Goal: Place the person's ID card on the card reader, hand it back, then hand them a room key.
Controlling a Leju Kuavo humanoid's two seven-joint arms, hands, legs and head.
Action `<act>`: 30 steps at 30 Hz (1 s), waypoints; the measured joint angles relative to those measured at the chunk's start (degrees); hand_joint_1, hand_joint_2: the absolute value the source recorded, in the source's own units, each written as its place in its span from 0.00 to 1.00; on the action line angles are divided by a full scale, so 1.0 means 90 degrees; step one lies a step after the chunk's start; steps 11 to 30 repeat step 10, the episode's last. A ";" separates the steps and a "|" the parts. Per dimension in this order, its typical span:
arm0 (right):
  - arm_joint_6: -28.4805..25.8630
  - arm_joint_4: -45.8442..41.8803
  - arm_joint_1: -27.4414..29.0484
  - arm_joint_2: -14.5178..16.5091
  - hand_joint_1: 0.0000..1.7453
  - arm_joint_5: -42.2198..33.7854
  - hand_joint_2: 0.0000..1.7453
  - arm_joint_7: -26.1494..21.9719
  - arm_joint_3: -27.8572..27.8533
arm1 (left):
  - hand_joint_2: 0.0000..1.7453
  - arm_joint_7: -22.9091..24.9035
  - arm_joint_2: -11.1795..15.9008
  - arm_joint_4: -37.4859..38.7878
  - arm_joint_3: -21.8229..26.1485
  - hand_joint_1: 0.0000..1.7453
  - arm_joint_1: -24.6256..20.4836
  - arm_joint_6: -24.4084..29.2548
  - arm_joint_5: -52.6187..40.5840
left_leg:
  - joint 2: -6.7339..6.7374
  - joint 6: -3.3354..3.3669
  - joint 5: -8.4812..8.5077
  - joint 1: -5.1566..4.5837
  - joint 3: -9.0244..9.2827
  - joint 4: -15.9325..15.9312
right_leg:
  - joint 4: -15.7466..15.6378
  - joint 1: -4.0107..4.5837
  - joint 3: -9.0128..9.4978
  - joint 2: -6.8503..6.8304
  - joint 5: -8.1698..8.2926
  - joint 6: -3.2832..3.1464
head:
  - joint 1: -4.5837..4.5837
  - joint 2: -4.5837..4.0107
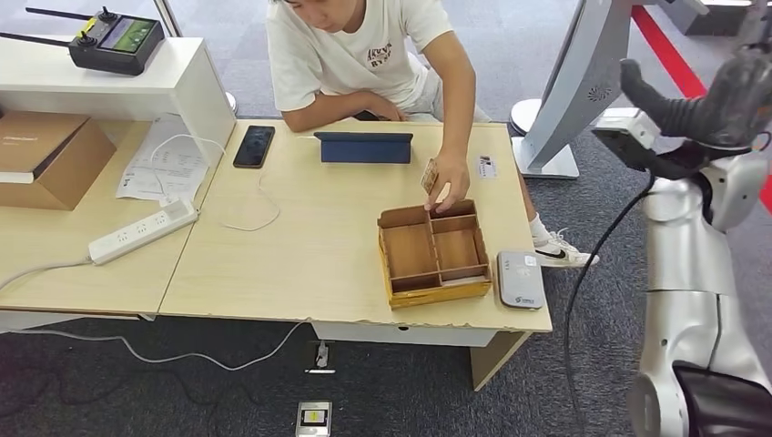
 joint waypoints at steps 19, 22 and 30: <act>-0.0004 -0.0589 0.0573 -0.0453 0.00 -0.2067 1.00 -0.0035 -0.2579 | 0.00 0.0193 -0.0026 0.0005 0.0208 0.00 -0.0008 0.0001 0.0214 | -0.0002 0.0003 -0.0006 -0.0001 0.0004 0.0005 | -0.0008 0.0000 0.0000 -0.0001 -0.0004 0.0004 | -0.0001 0.0000; -0.0004 -0.0589 0.0573 -0.0453 0.00 -0.2067 1.00 -0.0035 -0.2579 | 0.00 0.0193 -0.0026 0.0005 0.0208 0.00 -0.0008 0.0001 0.0214 | -0.0002 0.0003 -0.0006 -0.0001 0.0004 0.0005 | -0.0008 0.0000 0.0000 -0.0001 -0.0004 0.0004 | -0.0001 0.0000; -0.0004 -0.0589 0.0573 -0.0453 0.00 -0.2067 1.00 -0.0035 -0.2579 | 0.00 0.0193 -0.0026 0.0005 0.0208 0.00 -0.0008 0.0001 0.0214 | -0.0002 0.0003 -0.0006 -0.0001 0.0004 0.0005 | -0.0008 0.0000 0.0000 -0.0001 -0.0004 0.0004 | -0.0001 0.0000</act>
